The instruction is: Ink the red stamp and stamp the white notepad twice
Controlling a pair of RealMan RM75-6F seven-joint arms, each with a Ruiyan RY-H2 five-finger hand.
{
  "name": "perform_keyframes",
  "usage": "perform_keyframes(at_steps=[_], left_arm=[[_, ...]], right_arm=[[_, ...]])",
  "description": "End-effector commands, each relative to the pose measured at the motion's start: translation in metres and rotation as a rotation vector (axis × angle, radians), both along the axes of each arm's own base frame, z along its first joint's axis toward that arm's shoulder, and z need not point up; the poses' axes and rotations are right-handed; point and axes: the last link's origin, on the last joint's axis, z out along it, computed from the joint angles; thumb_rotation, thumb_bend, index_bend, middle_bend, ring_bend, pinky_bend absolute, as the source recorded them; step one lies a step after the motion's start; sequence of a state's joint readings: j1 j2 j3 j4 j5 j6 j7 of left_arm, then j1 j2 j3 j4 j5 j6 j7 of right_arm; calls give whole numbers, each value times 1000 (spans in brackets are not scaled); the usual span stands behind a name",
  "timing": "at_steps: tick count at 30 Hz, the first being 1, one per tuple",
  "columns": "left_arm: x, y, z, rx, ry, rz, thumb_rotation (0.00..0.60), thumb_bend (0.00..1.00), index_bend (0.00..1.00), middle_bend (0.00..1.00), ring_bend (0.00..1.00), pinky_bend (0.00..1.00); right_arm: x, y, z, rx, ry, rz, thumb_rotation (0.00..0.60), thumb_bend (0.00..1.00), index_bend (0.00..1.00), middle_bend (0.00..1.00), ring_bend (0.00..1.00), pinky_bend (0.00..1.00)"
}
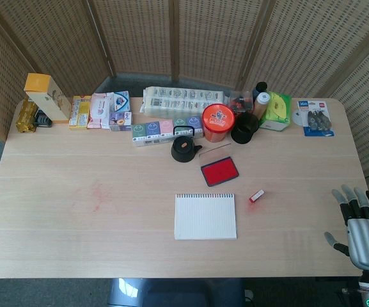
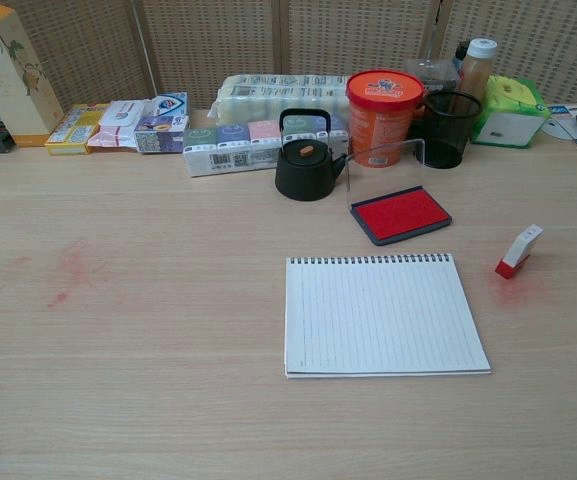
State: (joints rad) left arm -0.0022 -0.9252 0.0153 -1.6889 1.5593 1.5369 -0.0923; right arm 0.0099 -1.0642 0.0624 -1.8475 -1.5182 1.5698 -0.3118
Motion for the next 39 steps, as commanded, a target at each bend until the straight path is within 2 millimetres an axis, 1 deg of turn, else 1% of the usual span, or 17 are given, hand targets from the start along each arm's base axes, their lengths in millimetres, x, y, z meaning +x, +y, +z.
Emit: perform_keyframes(at_steps=[1,9,10,12,13,14,15,17,19,20,22,23,25,28,32,34,39], left_arm=[[-1,1,0,-2,0,3,600,0,0,0,0,9],[0,1,1,2,-2,1,600,0,0,0,0,9],[0,1,1,5,-3,-1,600,0,0,0,0,9],[1,0,2,9,-8,-5,600,0,0,0,0,9],[1,0,3,11,-10,-5,600,0,0,0,0,9],[1,-1,4,14,-13,-4,600,0,0,0,0,9],[1,-1,4,16,-14,-4,600,0,0,0,0,9],[0,-1,6,20,-17,-1,600,0,0,0,0,9],[0,-1,7,22,-20,1,600,0,0,0,0,9],[0,-1,7,23,-21,2,600,0,0,0,0,9],[0,-1,7,24,-23,2,600,0,0,0,0,9],[0,-1,7,24,-24,2,600,0,0,0,0,9],[-1,0,7,23,-23,4,600,0,0,0,0,9],[-1,1,6,19,-21,9,600,0,0,0,0,9],[-2,3,5,17,-22,17,600,0,0,0,0,9],[-3,3,6,18,-22,20,600,0,0,0,0,8],[-4,4,5,15,-25,26,600,0,0,0,0,9]], right_arm=[[-1,-1,-1,2,2,-5,600,0,126,75,3,22],[-1,-1,-2,7,7,-5,600,0,126,83,6,22],[-1,-1,-3,9,7,-2,600,0,126,97,14,22],[-1,-2,-5,13,4,3,600,0,128,158,71,37],[0,-2,-5,14,1,5,600,0,135,225,140,67],[2,-4,-7,8,-7,20,600,0,150,321,240,140],[3,-6,-8,1,-12,34,600,0,162,398,318,230],[8,-12,-11,-34,-19,96,600,0,185,632,548,602],[11,-17,-18,-37,-14,156,600,0,187,776,684,835],[11,-19,-20,-33,-13,170,600,0,187,840,744,914],[12,-25,-29,-12,-6,215,600,0,187,922,828,985],[13,-27,-31,-5,-4,231,600,0,187,960,872,999],[17,-33,-38,14,-5,272,600,3,193,995,937,1000],[24,-44,-47,33,-7,339,600,11,222,1000,997,1000],[33,-59,-59,62,-15,401,600,20,250,1000,1000,1000],[34,-65,-65,80,-2,401,600,20,250,1000,1000,1000],[37,-73,-68,75,8,404,600,21,251,1000,1000,1000]])
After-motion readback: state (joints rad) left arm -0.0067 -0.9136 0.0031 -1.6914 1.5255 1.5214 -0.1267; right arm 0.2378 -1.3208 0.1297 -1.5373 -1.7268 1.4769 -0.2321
